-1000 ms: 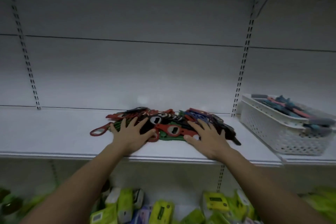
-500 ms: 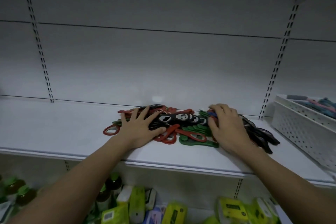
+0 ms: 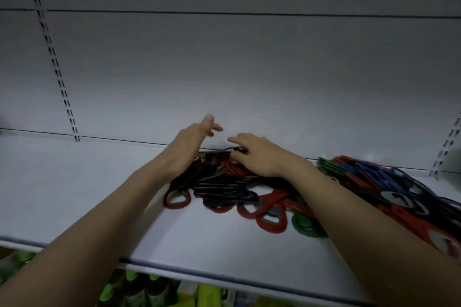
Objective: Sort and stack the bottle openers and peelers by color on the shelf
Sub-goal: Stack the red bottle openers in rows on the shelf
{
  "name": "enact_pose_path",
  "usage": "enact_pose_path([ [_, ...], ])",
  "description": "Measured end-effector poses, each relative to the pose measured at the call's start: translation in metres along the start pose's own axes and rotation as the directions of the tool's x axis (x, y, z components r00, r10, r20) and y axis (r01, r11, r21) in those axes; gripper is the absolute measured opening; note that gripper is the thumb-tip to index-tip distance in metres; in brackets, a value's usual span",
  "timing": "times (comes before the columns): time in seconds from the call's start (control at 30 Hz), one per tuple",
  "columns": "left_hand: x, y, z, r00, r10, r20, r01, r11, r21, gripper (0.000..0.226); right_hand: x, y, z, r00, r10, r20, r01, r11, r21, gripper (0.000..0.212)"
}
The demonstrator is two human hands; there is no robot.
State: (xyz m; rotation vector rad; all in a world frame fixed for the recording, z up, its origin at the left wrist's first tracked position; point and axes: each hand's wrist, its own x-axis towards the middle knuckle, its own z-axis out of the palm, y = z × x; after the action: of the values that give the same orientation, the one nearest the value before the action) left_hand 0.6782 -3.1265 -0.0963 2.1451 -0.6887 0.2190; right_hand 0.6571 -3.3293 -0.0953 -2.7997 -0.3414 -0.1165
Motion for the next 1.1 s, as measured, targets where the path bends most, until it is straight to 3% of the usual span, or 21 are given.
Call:
enact_pose_path([
  [0.07,0.023,0.006,0.005,0.998,-0.068,-0.016,0.066,0.992,-0.111,0.067,-0.002,0.001,0.008,1.000,-0.031,0.006,0.031,0.999,-0.025,0.041],
  [0.17,0.038,0.002,0.027,0.989,-0.059,0.134,0.056,0.998,0.031,0.038,-0.010,0.007,0.004,0.996,-0.078,-0.047,0.080,0.996,0.049,0.031],
  [0.23,0.038,-0.007,0.032,0.951,-0.099,0.291,0.051,0.984,0.168,0.036,-0.016,0.013,-0.004,0.994,-0.105,-0.027,0.107,0.986,0.131,0.025],
  [0.3,0.038,-0.014,0.024,0.933,-0.120,0.339,0.044,0.974,0.224,0.033,-0.019,0.015,-0.014,0.995,-0.097,-0.014,0.098,0.978,0.185,0.028],
  [0.4,0.038,-0.026,0.009,0.937,-0.154,0.312,0.086,0.972,0.221,0.028,-0.021,0.015,-0.022,0.998,-0.058,-0.006,0.058,0.982,0.182,0.036],
  [0.6,0.033,-0.035,0.002,0.959,-0.199,0.200,0.130,0.941,0.313,0.052,-0.026,0.022,-0.028,0.998,0.023,-0.056,-0.012,0.983,0.182,0.042],
  [0.67,0.030,-0.034,0.003,0.975,-0.184,0.123,0.135,0.934,0.330,0.046,-0.028,0.026,-0.029,0.993,0.073,-0.089,-0.055,0.980,0.189,0.042],
  [0.73,0.026,-0.028,0.006,0.988,-0.130,0.081,0.107,0.963,0.246,0.026,-0.029,0.027,-0.028,0.986,0.119,-0.120,-0.092,0.973,0.211,0.028],
  [0.8,0.021,-0.019,0.011,0.985,-0.087,0.151,0.062,0.985,0.163,0.025,-0.029,0.024,-0.025,0.985,0.142,-0.096,-0.121,0.972,0.200,0.017],
  [0.9,0.018,-0.010,0.017,0.951,-0.077,0.299,0.008,0.974,0.226,0.029,-0.030,0.016,-0.023,0.987,0.148,-0.064,-0.135,0.974,0.181,0.033],
  [1.0,0.019,-0.011,0.014,0.954,-0.098,0.283,0.042,0.980,0.195,0.014,-0.031,0.011,-0.024,0.984,0.170,-0.051,-0.148,0.945,0.292,0.037],
  [1.1,0.018,-0.011,0.008,0.956,-0.127,0.266,0.083,0.982,0.169,0.013,-0.031,0.011,-0.026,0.973,0.227,-0.039,-0.183,0.867,0.464,0.030],
])
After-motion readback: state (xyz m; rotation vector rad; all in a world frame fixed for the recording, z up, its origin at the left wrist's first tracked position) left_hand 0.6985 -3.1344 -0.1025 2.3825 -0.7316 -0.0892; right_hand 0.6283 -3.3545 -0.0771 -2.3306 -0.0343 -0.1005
